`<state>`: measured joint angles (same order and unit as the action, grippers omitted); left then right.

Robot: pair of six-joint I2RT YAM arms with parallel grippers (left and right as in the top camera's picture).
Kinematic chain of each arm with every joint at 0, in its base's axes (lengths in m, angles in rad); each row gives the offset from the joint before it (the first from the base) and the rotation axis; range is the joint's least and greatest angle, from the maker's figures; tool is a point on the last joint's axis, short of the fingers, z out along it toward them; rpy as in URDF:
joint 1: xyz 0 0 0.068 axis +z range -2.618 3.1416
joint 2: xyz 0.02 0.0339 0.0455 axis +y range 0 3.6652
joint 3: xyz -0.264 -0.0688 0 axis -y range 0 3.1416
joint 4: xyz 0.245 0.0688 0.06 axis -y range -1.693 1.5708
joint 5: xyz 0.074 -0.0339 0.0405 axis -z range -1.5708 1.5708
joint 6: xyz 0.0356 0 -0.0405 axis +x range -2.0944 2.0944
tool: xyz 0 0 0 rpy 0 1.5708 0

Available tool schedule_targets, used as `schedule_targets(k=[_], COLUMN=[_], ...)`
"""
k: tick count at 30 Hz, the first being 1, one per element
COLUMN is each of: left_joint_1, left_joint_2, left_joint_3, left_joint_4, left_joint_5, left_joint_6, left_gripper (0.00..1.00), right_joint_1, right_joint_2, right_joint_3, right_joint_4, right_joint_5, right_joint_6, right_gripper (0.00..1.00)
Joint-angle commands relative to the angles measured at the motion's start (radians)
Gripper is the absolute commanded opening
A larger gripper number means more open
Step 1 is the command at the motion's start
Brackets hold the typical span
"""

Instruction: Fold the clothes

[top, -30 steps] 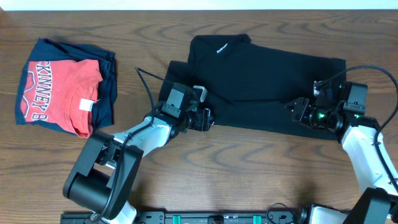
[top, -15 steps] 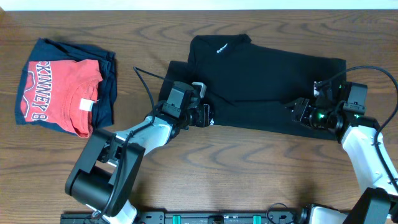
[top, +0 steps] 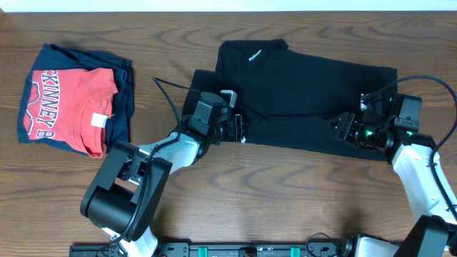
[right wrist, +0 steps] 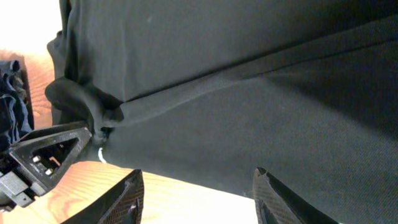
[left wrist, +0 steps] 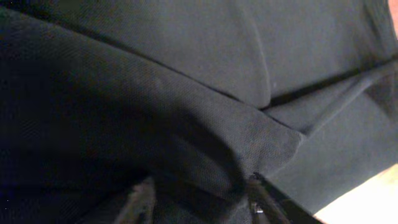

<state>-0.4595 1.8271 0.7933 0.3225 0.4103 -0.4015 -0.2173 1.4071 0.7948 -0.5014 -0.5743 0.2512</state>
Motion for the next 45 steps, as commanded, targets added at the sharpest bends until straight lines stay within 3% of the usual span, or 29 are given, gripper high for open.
schedule_targets(k=[1,8,11,15,18,22,26,29,32,34,45], left_joint_1=[0.001,0.001,0.016,0.042,0.026,-0.029,-0.113,-0.184,-0.235,-0.249,-0.244], left_joint_2=[0.011,0.011,-0.002,-0.044,-0.085,-0.135,-0.192,-0.202,-0.191,-0.175,-0.014], left_joint_3=[0.01,0.012,0.027,0.045,0.053,0.08,0.151,0.203,0.214,0.214,0.214], left_joint_4=[0.008,0.089,0.07,0.007,-0.129,-0.383,-0.603,-0.675,-0.648,-0.61,-0.414], left_joint_5=[-0.014,0.0,0.011,0.114,0.125,-0.062,-0.316,-0.443,-0.503,-0.502,-0.509], left_joint_6=[-0.005,-0.064,-0.064,-0.031,0.082,0.224,0.269,0.294,0.306,0.322,0.406], left_gripper=[0.4,0.08,0.08,0.17,0.28,0.31,0.33,0.44,0.57,0.59,0.57], right_joint_1=[0.009,0.009,0.009,0.009,0.009,0.009,0.009,0.009,0.009,0.009,0.009], right_joint_2=[-0.006,-0.006,-0.006,-0.006,-0.006,-0.006,-0.006,-0.006,-0.006,-0.006,-0.006], right_joint_3=[0.014,0.014,0.014,0.014,0.014,0.014,0.014,0.014,0.014,0.014,0.014], right_joint_4=[-0.003,-0.007,-0.013,-0.035,-0.045,-0.045,-0.046,-0.051,-0.056,-0.057,-0.068], right_joint_5=[0.002,0.002,0.002,0.014,0.037,0.037,0.036,0.036,0.036,0.036,0.036], right_joint_6=[-0.012,-0.012,-0.012,-0.013,-0.013,-0.013,-0.013,-0.012,-0.012,-0.012,-0.012], right_gripper=[0.54,0.54,0.54,0.55,0.55,0.56,0.57,0.57,0.57,0.57,0.58])
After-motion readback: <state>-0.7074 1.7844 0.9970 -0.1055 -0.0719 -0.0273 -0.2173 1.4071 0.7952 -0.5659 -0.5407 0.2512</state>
